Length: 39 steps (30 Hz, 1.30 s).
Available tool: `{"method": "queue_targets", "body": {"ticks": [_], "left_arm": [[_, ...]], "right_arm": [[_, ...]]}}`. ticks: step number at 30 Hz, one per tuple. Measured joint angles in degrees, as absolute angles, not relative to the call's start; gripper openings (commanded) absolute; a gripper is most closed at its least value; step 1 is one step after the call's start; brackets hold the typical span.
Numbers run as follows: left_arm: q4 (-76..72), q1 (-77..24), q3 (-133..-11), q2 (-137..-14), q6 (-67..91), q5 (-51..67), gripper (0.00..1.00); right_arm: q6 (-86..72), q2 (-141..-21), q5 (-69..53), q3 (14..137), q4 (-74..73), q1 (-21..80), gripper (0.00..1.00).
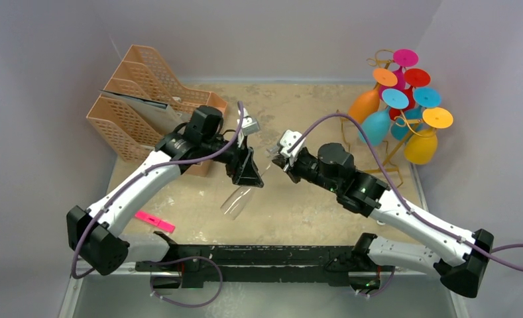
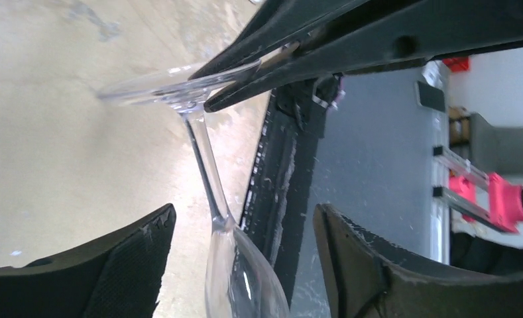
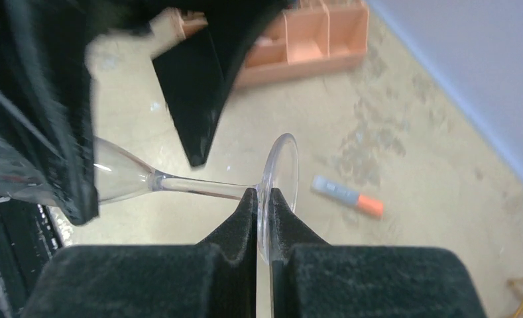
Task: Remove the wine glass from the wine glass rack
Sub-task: Place the wine glass at the center of the board.
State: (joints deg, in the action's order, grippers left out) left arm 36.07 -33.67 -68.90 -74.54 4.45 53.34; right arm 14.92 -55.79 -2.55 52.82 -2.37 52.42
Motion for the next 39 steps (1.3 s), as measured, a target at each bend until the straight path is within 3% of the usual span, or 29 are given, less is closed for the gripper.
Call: {"method": "queue_targets", "body": {"ticks": [5,12,21,23,26,34,39], "left_arm": [[34.37,-32.64,-68.88,-68.99,6.48,45.60,0.87],[33.45,-32.29,-64.82,-56.31,12.86,24.16,0.99],[35.20,-32.25,-54.81,-41.56,21.74,14.37,0.90],[34.57,-32.25,-52.95,-40.69,23.33,15.27,0.80],[33.10,-32.25,-50.72,-41.71,25.26,17.96,0.73],[29.54,-32.25,-50.33,-46.19,27.03,23.24,0.72],[30.20,-32.25,-50.63,-45.89,25.69,22.31,0.80]], "right_arm": [[1.76,-59.29,6.28,55.70,-10.63,52.42,0.00],[-18.13,-63.37,20.23,56.64,-20.23,52.42,0.00],[-36.32,-64.12,27.73,58.72,-27.57,52.12,0.00],[-39.00,-64.12,27.62,59.20,-27.92,52.12,0.00],[-42.26,-64.07,27.49,59.27,-28.16,52.12,0.00],[-46.65,-60.60,27.44,58.96,-29.89,52.12,0.00],[-47.33,-58.94,27.16,58.96,-30.30,52.12,0.00]]}}
